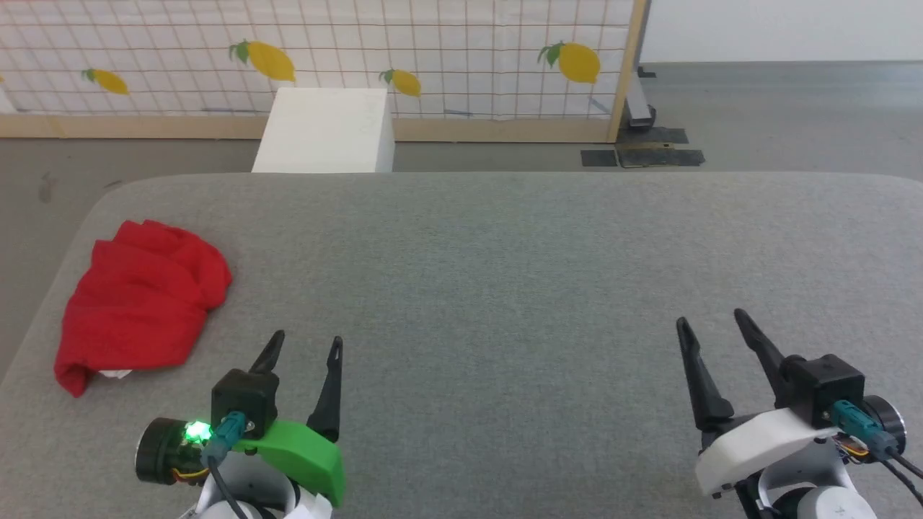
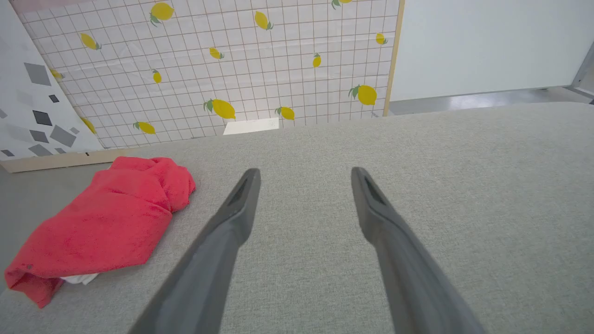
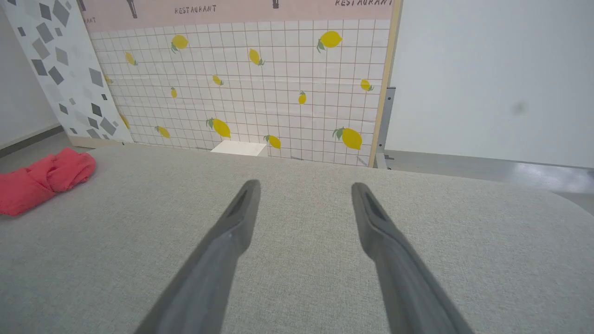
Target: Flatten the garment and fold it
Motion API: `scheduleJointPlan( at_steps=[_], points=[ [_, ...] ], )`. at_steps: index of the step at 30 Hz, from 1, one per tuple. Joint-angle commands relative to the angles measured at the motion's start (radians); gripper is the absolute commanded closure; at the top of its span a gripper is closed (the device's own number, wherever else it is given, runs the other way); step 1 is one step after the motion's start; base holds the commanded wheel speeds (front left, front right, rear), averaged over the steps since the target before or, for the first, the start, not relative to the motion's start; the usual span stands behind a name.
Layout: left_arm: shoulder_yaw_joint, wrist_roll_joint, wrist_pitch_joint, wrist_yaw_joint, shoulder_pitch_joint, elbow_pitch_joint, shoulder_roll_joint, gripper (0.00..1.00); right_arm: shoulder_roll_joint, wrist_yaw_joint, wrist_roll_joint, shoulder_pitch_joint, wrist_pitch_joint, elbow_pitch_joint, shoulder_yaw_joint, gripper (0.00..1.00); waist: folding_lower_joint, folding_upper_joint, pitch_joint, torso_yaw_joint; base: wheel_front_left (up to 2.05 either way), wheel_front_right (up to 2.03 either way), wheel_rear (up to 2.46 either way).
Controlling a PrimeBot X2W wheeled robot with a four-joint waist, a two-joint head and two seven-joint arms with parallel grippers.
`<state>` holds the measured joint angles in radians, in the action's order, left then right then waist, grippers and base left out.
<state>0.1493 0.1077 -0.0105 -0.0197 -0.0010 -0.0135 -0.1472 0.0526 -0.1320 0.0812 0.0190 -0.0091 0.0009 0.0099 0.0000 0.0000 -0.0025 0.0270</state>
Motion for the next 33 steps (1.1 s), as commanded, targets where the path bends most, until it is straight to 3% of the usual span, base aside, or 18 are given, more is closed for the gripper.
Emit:
scheduleJointPlan(
  at_steps=[1,33],
  points=[
    [0.000,0.009,0.010,0.009,0.004,0.002,-0.011,0.00,-0.002,0.001,-0.009,-0.009,0.005,-0.003,0.006,0.00,0.0000,0.0000,-0.004,0.018,0.00,0.00,0.00],
    [0.024,-0.021,0.038,0.042,-0.018,0.047,-0.057,0.00,-0.002,0.001,0.066,0.066,0.091,-0.024,0.087,0.00,0.0000,0.0000,-0.043,0.385,0.00,0.00,0.00]
  ],
)
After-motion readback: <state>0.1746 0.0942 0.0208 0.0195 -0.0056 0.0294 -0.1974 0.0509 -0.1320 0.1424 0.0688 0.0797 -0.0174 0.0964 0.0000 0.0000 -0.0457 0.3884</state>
